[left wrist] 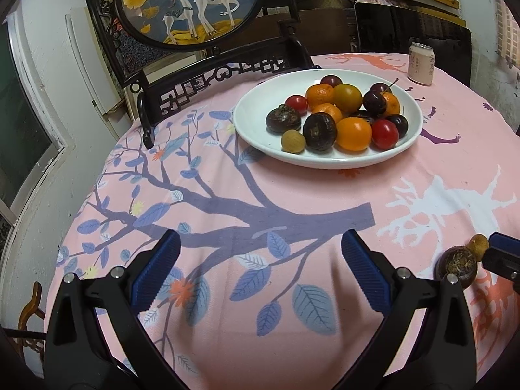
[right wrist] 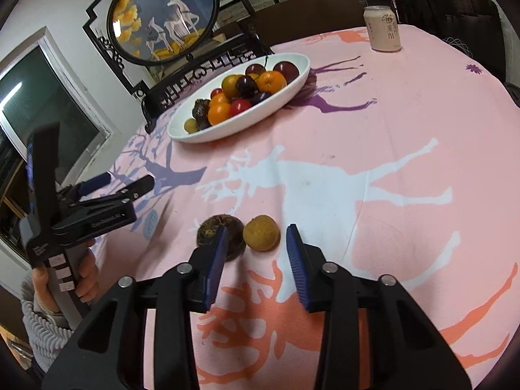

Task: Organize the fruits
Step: 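Grasp a dark brown fruit with the left tool while the right tool grasps a small yellow fruit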

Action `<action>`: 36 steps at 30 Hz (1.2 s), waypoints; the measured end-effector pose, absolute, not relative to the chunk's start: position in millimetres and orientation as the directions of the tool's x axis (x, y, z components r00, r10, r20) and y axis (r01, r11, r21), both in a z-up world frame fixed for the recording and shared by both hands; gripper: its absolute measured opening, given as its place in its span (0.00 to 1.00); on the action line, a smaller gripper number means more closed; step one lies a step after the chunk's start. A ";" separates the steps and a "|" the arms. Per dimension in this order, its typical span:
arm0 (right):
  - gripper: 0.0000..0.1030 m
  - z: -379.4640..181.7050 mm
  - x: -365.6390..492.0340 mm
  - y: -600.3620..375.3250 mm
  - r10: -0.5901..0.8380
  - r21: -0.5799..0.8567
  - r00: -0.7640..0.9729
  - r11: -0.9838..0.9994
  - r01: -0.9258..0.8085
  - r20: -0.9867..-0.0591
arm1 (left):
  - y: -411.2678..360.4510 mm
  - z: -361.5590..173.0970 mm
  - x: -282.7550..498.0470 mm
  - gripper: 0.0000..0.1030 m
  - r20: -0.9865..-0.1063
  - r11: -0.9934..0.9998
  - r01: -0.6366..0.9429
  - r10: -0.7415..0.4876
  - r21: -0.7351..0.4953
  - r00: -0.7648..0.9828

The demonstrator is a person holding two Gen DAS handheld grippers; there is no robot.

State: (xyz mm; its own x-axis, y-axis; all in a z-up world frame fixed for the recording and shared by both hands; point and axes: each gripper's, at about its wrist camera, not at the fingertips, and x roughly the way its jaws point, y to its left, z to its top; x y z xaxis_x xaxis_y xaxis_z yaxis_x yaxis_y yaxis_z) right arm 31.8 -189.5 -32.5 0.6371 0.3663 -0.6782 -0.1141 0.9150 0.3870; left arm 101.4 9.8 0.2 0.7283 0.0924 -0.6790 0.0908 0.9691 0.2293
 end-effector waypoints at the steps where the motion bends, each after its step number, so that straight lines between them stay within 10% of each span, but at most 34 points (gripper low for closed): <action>1: 0.31 -34.1 33.5 -187.8 0.362 0.379 0.631 0.918 -0.114 -0.686 | 8.7 0.1 101.0 0.98 -0.678 0.968 0.094 0.093 0.233 0.729; 36: 0.24 -33.5 40.9 -209.8 0.257 0.326 0.665 0.945 -0.021 -0.702 | -84.0 -18.6 55.4 0.98 -0.708 0.825 0.513 -0.215 0.238 0.673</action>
State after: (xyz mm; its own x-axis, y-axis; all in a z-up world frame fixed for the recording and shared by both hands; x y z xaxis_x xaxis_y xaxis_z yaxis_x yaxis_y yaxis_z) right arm 40.9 -209.8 -33.5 0.6648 0.2566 -0.7016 -0.0208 0.9452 0.3259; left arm 55.4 -84.0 -18.6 0.6731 -0.2148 -0.7076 0.5132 0.8247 0.2378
